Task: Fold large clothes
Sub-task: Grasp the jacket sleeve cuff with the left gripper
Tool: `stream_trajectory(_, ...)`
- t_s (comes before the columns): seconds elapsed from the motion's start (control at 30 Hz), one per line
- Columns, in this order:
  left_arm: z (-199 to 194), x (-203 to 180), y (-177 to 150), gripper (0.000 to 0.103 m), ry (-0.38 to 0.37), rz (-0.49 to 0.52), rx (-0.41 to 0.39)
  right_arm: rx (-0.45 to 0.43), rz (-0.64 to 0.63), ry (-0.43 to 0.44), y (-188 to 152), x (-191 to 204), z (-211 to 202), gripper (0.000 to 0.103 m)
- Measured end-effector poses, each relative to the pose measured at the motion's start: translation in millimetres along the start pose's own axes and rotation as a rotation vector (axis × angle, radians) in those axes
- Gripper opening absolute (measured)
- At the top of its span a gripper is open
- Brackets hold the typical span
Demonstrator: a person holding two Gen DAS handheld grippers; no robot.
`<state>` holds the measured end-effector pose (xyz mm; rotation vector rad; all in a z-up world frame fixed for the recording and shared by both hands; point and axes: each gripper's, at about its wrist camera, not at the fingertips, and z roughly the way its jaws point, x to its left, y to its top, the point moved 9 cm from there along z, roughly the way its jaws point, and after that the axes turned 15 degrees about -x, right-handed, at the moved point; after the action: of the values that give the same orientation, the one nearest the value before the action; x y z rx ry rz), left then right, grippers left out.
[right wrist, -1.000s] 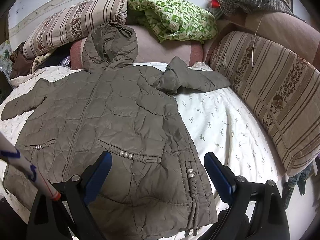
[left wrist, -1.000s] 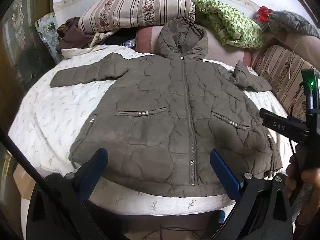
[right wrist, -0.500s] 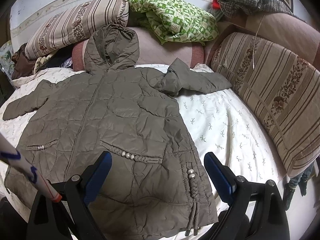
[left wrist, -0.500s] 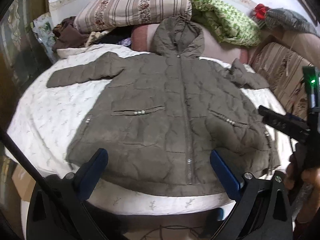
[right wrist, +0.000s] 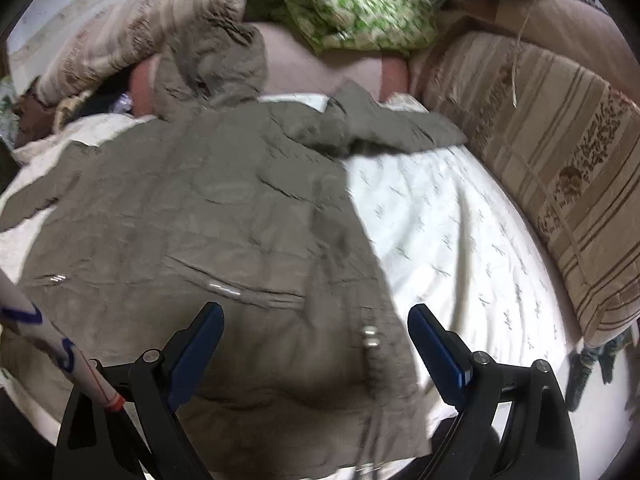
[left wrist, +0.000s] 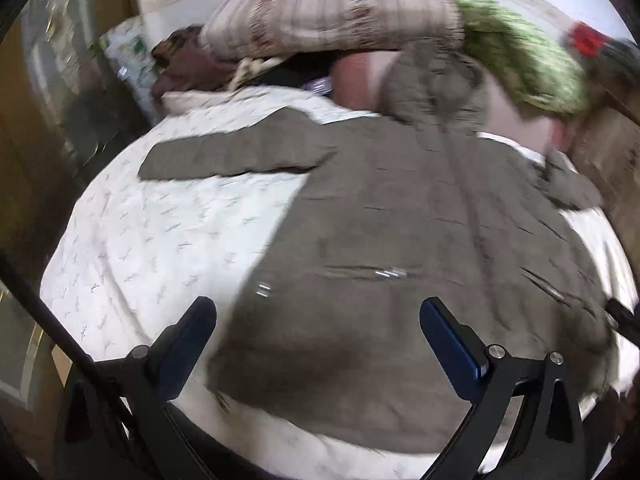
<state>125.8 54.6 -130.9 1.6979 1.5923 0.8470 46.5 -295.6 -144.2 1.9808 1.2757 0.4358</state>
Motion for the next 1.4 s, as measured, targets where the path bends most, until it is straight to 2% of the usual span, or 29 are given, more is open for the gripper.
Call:
stream_trajectory(0.1, 38, 32, -7, 0.102, -0.002, -0.051, 0.063, 0.057, 0.031, -0.031, -14, -29, 20, 0.095)
stream_trajectory(0.27, 102, 58, -37, 0.102, -0.053, -0.137, 0.221, 0.144, 0.154, 0.028, -36, -62, 47, 0.096)
stream_trajectory(0.33, 118, 58, -51, 0.091, -0.072, -0.167, 0.282, 0.162, 0.198, 0.076, -41, -63, 53, 0.096)
stream_trajectory(0.37, 123, 53, -60, 0.073, -0.114, -0.196, 0.322, 0.178, 0.228, 0.102, -44, -62, 56, 0.095)
stream_trajectory(0.4, 123, 47, -66, 0.066, -0.131, -0.215, 0.34, 0.184, 0.246, 0.124, -46, -60, 56, 0.094)
stream_trajectory(0.43, 120, 47, -67, 0.063, -0.118, -0.208, 0.325, 0.192, 0.268, 0.16, -47, -56, 56, 0.087)
stream_trajectory(0.5, 108, 35, -69, 0.041, -0.117, -0.157, 0.316, 0.22, 0.296, 0.24, -50, -44, 57, 0.06)
stream_trajectory(0.53, 102, 32, -70, 0.038, -0.104, -0.126, 0.308, 0.229, 0.293, 0.251, -51, -41, 56, 0.047)
stream_trajectory(0.6, 90, 25, -71, 0.027, -0.078, -0.052, 0.285, 0.23, 0.234, 0.247, -51, -36, 55, 0.035)
stream_trajectory(0.63, 83, 22, -72, 0.027, -0.066, -0.022, 0.278, 0.226, 0.208, 0.251, -50, -34, 52, 0.028)
stream_trajectory(0.73, 66, 17, -77, 0.025, -0.04, 0.01, 0.273, 0.223, 0.149, 0.249, -53, -34, 40, 0.024)
stream_trajectory(0.87, 46, 19, -88, 0.025, -0.015, -0.011, 0.27, 0.231, 0.12, 0.242, -65, -44, 27, 0.023)
stream_trajectory(0.93, 40, 20, -85, 0.028, -0.003, -0.004, 0.251, 0.224, 0.14, 0.247, -67, -51, 25, 0.024)
stream_trajectory(1.0, 32, 24, -79, 0.031, 0.012, -0.016, 0.231, 0.209, 0.173, 0.235, -63, -59, 26, 0.032)
stream_trajectory(1.07, 24, 30, -70, 0.033, 0.007, -0.043, 0.217, 0.205, 0.198, 0.213, -57, -67, 24, 0.047)
stream_trajectory(1.17, 11, 43, -52, 0.037, 0.053, -0.045, 0.169, 0.137, 0.227, 0.171, -44, -85, 4, 0.057)
stream_trajectory(1.27, 3, 60, -32, 0.051, 0.121, -0.028, 0.116, 0.057, 0.189, 0.133, -19, -88, -13, 0.063)
stream_trajectory(1.4, 5, 82, -4, 0.058, 0.139, -0.079, 0.063, -0.022, 0.148, 0.179, 14, -64, -26, 0.071)
